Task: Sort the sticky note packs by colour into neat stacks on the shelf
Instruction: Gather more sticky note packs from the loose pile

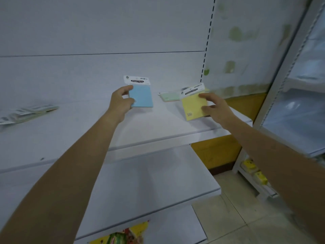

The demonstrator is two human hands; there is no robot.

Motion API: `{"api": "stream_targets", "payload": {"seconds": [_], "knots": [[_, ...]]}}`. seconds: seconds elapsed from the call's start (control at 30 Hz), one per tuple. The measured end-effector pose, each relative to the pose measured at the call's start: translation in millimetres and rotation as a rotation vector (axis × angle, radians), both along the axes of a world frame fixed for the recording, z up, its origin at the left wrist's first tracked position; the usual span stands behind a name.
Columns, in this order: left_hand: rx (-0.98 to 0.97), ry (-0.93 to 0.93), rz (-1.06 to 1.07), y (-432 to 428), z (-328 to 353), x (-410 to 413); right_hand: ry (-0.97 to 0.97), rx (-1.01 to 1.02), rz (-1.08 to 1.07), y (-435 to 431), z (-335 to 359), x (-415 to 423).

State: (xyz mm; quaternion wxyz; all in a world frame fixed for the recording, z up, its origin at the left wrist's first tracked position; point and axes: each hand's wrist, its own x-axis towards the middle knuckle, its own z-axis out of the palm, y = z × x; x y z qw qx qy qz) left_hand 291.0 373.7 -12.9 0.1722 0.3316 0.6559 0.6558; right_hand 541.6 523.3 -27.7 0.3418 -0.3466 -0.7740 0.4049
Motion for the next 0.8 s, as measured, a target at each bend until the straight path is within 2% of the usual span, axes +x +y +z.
{"api": "stream_targets", "payload": {"seconds": [0.1,0.17,0.4,0.5,0.67,0.8], "knots": [[-0.025,-0.010,0.016,23.4,-0.5,-6.7,-0.123,0.103,0.013,23.8,-6.8,-3.1],[-0.036,-0.016,0.022,39.3,-2.4,-15.5,-0.130,0.127,0.015,38.7,-8.2,-7.9],[-0.164,-0.098,0.015,84.1,-13.8,-44.7,0.162,-0.024,0.045,97.4,6.0,-26.0],[-0.246,-0.108,0.051,96.4,-20.0,-49.0,0.220,-0.052,0.035,120.7,12.3,-32.2],[-0.537,0.220,0.211,109.8,-26.5,-53.3,0.247,-0.031,0.027,160.8,19.3,-43.6],[-0.634,0.294,0.242,117.8,-29.1,-49.6,0.223,-0.079,0.034,190.4,24.2,-48.2]]}}
